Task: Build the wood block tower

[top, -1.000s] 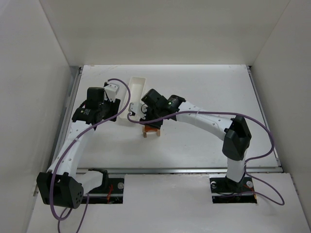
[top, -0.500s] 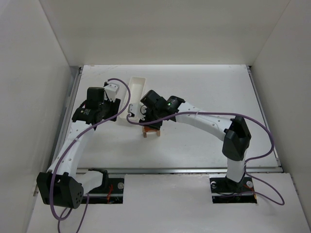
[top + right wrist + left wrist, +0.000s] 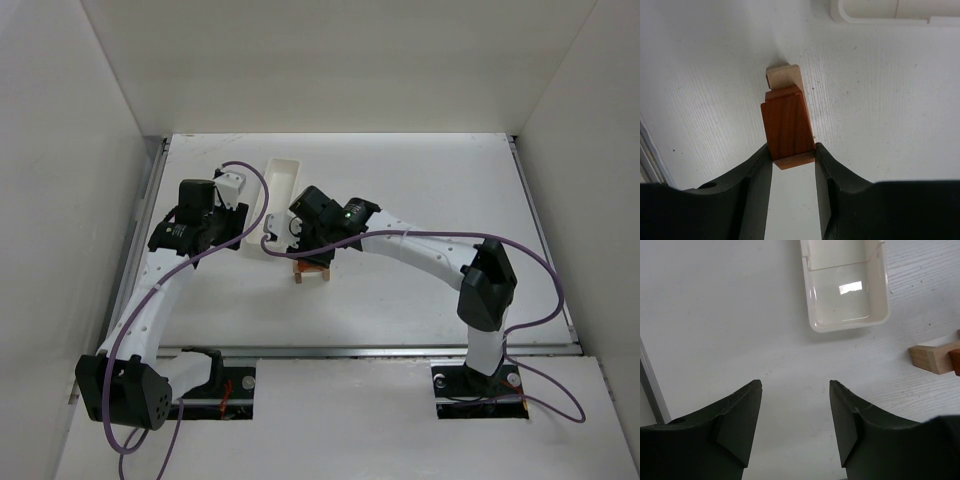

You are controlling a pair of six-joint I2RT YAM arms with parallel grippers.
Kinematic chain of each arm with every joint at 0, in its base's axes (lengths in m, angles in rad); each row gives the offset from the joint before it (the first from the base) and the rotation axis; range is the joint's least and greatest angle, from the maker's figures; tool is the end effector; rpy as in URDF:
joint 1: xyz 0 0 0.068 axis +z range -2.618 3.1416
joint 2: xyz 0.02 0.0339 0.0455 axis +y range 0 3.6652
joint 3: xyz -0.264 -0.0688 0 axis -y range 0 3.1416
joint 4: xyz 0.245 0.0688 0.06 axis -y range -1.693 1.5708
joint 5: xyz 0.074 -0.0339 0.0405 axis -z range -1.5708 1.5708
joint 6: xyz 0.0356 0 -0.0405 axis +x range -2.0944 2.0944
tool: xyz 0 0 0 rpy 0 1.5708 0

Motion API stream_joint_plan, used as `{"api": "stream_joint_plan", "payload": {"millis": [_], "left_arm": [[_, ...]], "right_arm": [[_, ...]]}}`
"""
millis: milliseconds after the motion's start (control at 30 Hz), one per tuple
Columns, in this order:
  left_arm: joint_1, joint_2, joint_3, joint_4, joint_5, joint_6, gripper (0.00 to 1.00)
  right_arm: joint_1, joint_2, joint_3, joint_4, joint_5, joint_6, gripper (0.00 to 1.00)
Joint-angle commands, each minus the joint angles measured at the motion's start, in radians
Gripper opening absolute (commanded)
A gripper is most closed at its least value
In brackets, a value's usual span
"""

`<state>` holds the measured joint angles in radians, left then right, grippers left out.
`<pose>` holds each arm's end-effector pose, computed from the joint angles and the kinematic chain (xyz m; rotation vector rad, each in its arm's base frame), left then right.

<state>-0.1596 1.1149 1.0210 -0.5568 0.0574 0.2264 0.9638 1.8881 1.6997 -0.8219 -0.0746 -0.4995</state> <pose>0.2371 -0.0402 0.3209 0.4568 2.1729 -0.0270 0.2331 0.3403 0.2846 -1.7580 1.9161 0.2666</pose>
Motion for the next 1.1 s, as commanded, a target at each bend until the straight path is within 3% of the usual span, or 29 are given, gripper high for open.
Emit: {"api": "stream_joint_plan", "payload": {"millis": [0, 1067], "left_arm": [[0.006, -0.027, -0.007, 0.031, 0.019, -0.006, 0.54], [0.006, -0.027, -0.007, 0.031, 0.019, -0.006, 0.54]], "right_arm": [[0.009, 0.0, -0.005, 0.009, 0.015, 0.012, 0.0], [0.018, 0.0, -0.023, 0.018, 0.033, 0.021, 0.0]]}}
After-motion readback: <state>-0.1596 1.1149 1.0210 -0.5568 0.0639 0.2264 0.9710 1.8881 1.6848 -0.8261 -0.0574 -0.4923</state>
